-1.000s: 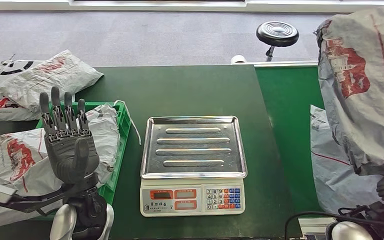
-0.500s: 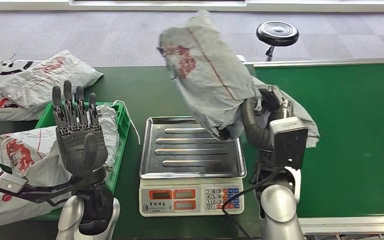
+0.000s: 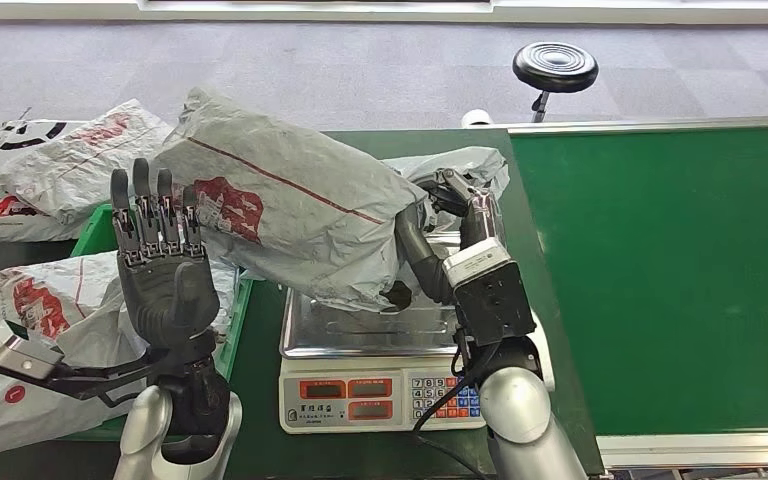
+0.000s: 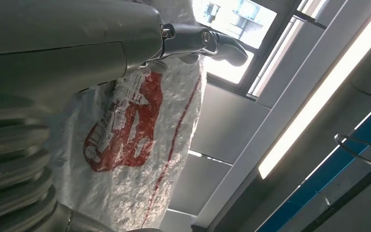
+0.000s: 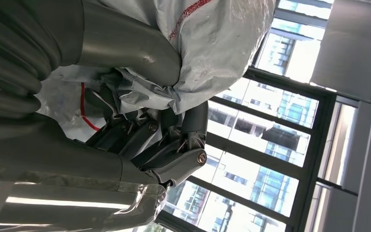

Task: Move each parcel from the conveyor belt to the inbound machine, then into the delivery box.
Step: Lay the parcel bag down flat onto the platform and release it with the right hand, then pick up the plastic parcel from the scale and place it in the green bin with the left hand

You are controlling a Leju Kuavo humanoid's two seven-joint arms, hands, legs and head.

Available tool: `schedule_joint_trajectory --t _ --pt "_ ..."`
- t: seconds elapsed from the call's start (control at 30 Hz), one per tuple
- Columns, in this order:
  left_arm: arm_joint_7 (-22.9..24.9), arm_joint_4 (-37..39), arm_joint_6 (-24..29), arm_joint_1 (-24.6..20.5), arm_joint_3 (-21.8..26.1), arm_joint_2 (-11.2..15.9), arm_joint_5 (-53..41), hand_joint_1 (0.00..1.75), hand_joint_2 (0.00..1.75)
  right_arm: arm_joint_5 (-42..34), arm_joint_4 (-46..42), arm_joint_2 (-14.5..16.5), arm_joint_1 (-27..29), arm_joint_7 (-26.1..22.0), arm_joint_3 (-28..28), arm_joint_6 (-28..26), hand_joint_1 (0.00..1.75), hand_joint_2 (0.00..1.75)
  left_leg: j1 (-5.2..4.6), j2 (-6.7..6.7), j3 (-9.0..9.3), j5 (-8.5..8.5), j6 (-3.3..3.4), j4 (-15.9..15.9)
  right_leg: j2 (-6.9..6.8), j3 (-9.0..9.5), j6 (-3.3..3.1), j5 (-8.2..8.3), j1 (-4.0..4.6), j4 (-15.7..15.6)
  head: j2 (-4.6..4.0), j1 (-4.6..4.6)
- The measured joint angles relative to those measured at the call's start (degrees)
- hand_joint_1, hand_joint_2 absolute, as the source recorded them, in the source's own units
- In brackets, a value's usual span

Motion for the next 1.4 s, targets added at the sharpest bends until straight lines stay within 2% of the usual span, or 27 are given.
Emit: schedule_joint_trajectory --t 0.27,0.4,0.57,0.77,1.03,1.23,1.37,1.4 --pt "-0.02 0.09 0.01 -0.07 0.0 0.04 0.0 0.0 1.75 0.59 1.23 -0.22 -0.74 1.28 1.2 -0.33 1.75 1.75 0.0 0.0 0.0 0.0 0.0 0.0 0.0 0.0 0.0 0.0 0.01 0.01 0.0 -0.01" --pt "-0.02 0.05 0.04 -0.07 0.0 0.11 0.0 0.0 1.75 2.75 2.58 -0.27 -1.28 3.75 1.27 -0.65 0.01 1.75 0.0 0.0 0.0 0.0 0.0 0.0 0.01 0.0 0.0 0.0 0.01 0.01 0.0 0.0" --pt "-0.02 0.02 0.11 -0.08 0.0 0.15 0.0 0.0 1.75 6.8 6.1 -0.52 -2.41 8.76 1.51 1.6 0.0 1.75 0.0 -0.04 0.0 0.01 0.0 0.0 -0.03 0.01 0.0 0.0 0.0 0.0 0.0 0.0" --pt "-0.02 0.01 0.13 -0.08 0.11 0.15 -0.02 0.0 1.75 10.2 8.47 -0.55 -2.4 11.24 0.96 -1.16 0.0 1.75 0.0 -0.05 0.0 0.01 0.0 0.0 -0.03 0.0 0.0 0.0 0.0 0.0 0.0 0.0" --pt "0.34 -0.42 0.1 -0.07 0.22 0.15 -0.81 0.0 1.75 23.87 9.99 -0.55 -2.43 21.56 -0.43 -2.39 0.0 1.75 0.0 -0.05 -0.01 0.0 0.0 0.0 -0.03 0.0 0.0 0.0 0.0 0.0 0.0 0.0" --pt "0.66 -0.56 0.08 -0.06 0.26 0.15 -1.03 0.0 1.75 28.2 10.42 -0.52 -2.29 22.59 -1.1 -6.27 0.0 1.75 0.0 -0.06 0.0 0.01 0.0 0.0 -0.05 -0.01 0.0 0.0 0.01 0.0 0.0 0.0" --pt "1.11 -0.77 0.2 -0.05 0.26 0.14 -1.07 0.0 1.75 29.98 7.08 -0.2 -0.29 16.76 -5.64 -23.36 0.0 1.75 -0.01 -0.08 0.0 0.0 0.0 0.01 -0.04 -0.01 0.0 0.0 -0.01 0.0 0.0 0.0" --pt "1.15 -0.78 0.22 -0.05 0.26 0.14 -1.07 0.0 1.75 30.09 6.17 -0.17 0.09 16.25 -6.43 -24.23 0.0 1.75 -0.01 -0.08 0.0 0.0 0.0 0.01 -0.03 -0.01 0.0 0.0 -0.01 -0.01 0.0 0.0"
